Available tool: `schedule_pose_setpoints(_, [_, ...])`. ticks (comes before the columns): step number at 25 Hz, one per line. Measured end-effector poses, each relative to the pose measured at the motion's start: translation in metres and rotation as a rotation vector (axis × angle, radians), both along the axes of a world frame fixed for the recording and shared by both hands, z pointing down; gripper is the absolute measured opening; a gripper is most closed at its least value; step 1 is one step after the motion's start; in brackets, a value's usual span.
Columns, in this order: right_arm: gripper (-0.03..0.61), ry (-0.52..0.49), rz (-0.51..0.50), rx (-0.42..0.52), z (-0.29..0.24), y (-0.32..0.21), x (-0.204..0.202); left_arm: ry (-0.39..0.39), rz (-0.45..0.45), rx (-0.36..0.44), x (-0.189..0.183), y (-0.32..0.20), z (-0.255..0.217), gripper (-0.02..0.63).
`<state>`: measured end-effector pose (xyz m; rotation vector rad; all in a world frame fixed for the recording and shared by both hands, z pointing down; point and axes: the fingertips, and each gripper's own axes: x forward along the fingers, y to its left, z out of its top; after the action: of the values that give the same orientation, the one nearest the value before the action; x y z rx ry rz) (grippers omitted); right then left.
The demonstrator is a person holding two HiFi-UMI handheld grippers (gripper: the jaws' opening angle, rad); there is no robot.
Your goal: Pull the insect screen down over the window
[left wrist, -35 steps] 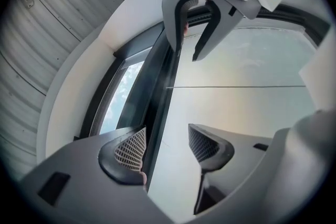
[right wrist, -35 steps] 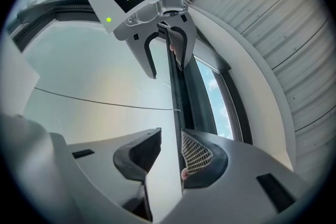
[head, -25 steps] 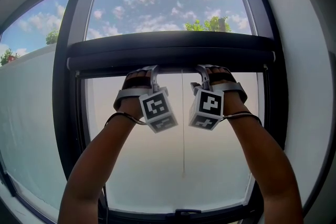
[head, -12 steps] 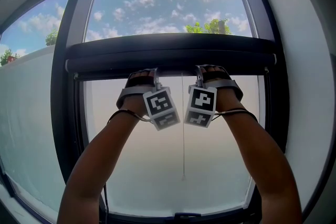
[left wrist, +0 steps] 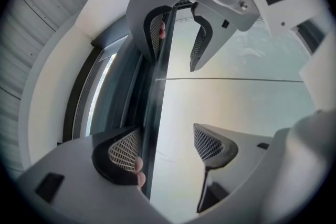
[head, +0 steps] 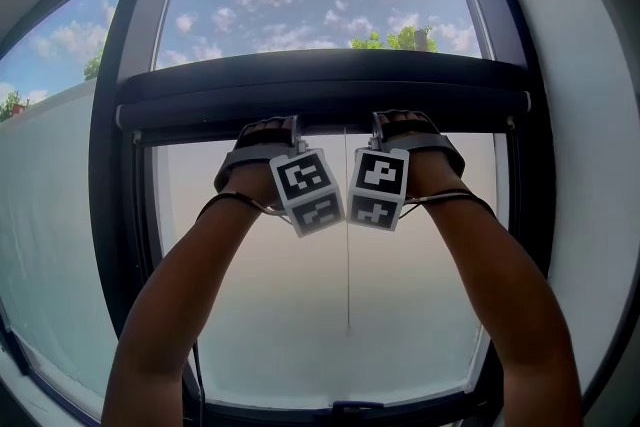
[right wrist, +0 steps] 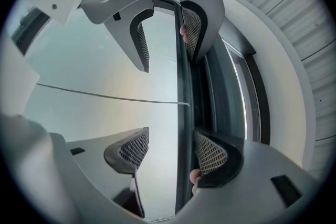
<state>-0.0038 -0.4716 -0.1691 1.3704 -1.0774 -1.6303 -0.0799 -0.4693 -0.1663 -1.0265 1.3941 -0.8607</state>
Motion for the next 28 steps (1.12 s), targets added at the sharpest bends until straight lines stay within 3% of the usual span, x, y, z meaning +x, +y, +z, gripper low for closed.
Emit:
schedule_pose_setpoints(6, [0.253,0.005,0.008,-0.047,0.003,0.002,0.001,-0.002,0.000,-0.071,0.001,0.003,0.003,0.299])
schedule_pose_setpoints(14, [0.253,0.029,0.027,-0.180,0.022,0.010,0.000,0.011,0.020,-0.215,0.002,0.012,0.022,0.299])
schedule_pose_setpoints(28, [0.253,0.019,0.049,-0.281,0.041,0.024,0.001,0.040,0.087,-0.324,0.006,0.026,0.044,0.298])
